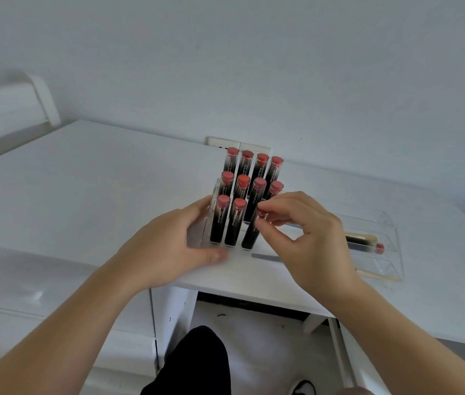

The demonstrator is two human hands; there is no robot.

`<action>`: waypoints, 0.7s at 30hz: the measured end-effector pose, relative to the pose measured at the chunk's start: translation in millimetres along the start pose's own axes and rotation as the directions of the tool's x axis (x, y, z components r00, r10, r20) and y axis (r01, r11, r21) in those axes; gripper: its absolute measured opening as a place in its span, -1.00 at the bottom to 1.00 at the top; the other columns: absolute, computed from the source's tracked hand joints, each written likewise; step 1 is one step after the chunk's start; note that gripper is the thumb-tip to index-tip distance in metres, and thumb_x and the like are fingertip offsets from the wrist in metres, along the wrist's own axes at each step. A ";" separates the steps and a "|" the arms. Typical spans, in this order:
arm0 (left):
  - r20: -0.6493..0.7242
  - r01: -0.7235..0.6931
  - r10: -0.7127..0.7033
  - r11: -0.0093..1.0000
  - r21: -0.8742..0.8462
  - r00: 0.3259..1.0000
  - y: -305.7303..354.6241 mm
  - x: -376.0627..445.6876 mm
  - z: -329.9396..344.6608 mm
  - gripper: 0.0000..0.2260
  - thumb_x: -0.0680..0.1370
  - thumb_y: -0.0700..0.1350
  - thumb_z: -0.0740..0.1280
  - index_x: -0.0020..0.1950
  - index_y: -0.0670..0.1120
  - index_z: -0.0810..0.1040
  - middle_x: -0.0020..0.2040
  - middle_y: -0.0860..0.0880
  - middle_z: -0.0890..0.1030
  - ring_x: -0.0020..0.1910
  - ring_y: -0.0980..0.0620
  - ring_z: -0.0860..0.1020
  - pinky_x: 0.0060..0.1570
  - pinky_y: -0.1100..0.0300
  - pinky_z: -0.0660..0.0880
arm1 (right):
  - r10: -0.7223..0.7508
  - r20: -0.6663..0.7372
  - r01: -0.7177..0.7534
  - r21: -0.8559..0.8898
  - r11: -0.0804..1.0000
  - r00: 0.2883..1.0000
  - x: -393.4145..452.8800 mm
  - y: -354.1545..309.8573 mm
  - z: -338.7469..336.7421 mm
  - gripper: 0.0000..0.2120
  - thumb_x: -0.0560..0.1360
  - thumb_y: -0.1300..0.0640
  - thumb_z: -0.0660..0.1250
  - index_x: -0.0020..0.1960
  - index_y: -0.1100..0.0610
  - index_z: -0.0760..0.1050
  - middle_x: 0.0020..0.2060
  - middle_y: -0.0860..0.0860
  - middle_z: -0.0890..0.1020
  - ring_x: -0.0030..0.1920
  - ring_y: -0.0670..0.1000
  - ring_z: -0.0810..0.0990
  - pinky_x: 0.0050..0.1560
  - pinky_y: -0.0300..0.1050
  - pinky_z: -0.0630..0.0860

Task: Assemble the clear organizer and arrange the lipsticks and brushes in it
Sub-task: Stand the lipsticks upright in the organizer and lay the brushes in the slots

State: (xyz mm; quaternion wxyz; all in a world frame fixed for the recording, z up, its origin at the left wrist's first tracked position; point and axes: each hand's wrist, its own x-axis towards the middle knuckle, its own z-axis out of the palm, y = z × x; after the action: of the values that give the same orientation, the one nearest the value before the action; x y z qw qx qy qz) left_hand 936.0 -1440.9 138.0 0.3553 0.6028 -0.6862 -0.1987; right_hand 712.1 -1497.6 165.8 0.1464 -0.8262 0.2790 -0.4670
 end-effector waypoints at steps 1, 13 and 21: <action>0.004 0.002 -0.002 1.000 0.001 1.000 0.6 0.0 -0.2 -0.31 0.28 0.44 0.39 0.28 0.73 0.08 0.34 0.55 0.40 0.42 0.33 0.40 0.36 0.14 0.42 | -0.001 -0.003 0.001 -0.007 1.000 1.000 0.3 0.4 0.5 -0.82 0.46 0.37 0.48 0.05 0.21 0.68 -0.06 0.03 0.66 -0.10 -0.09 0.65 -0.01 -0.17 0.61; 0.000 0.017 -0.017 0.999 0.031 1.000 1.6 -0.7 0.0 -0.32 0.30 0.45 0.37 0.32 0.71 0.11 0.35 0.40 0.52 0.34 0.25 0.50 0.25 0.09 0.49 | 0.060 0.015 -0.059 -0.039 0.998 0.998 0.5 -2.5 5.7 -0.77 0.45 0.29 0.51 0.08 0.12 0.66 -0.11 -0.07 0.67 -0.09 -0.11 0.65 -0.02 -0.28 0.57; 0.000 0.031 -0.031 0.999 0.031 1.000 3.4 -1.2 -0.3 -0.34 0.30 0.44 0.38 0.30 0.71 0.12 0.33 0.38 0.54 0.33 0.25 0.50 0.27 0.04 0.50 | 0.056 -0.008 -0.056 -0.061 0.997 0.998 0.2 -3.3 9.4 -0.77 0.46 0.27 0.51 0.10 0.10 0.65 -0.11 -0.08 0.66 -0.09 -0.13 0.64 -0.03 -0.29 0.57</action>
State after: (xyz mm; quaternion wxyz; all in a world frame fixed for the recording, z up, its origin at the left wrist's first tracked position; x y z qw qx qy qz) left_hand 933.8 -1439.1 140.4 0.3424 0.6190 -0.6798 -0.1937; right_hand 721.3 -1495.2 162.6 0.1330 -0.8207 0.3168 -0.4566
